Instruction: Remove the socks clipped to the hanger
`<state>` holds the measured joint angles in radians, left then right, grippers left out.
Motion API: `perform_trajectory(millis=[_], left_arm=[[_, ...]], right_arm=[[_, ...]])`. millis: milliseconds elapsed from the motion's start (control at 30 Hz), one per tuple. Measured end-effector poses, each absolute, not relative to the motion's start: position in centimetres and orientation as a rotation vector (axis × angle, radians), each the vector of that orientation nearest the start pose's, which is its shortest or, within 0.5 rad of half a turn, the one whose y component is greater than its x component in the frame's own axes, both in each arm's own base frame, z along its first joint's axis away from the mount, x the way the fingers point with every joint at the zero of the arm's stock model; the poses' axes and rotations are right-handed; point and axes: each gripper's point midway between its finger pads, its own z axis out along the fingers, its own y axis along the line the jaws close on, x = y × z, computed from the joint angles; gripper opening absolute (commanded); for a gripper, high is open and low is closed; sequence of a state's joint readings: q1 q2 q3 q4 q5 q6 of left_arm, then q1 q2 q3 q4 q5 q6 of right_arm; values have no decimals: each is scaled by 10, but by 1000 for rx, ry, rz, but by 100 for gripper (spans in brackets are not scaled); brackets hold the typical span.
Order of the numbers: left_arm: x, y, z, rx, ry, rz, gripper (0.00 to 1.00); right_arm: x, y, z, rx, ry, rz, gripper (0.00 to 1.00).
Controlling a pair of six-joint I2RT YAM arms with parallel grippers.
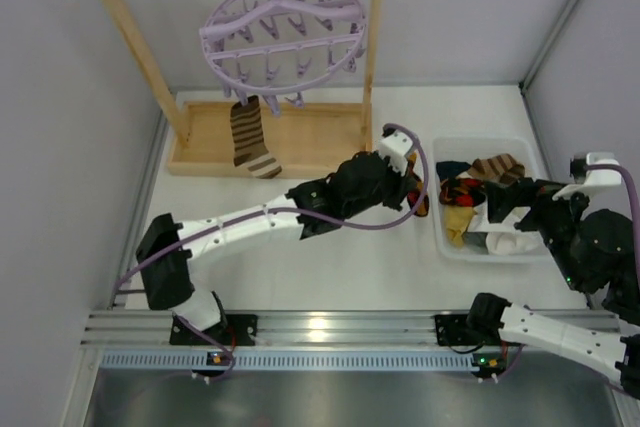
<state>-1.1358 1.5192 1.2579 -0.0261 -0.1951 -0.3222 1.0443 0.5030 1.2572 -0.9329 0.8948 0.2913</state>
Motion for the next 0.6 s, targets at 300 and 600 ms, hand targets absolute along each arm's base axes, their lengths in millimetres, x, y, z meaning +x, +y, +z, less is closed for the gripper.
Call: perform_trajectory(millis=[300, 600], left_arm=[[301, -533, 310, 729, 1615, -741, 0], [356, -628, 239, 855, 1499, -676, 0]], right_arm=[[145, 0, 394, 46, 1637, 313, 100], [117, -30, 422, 96, 1517, 498, 100]])
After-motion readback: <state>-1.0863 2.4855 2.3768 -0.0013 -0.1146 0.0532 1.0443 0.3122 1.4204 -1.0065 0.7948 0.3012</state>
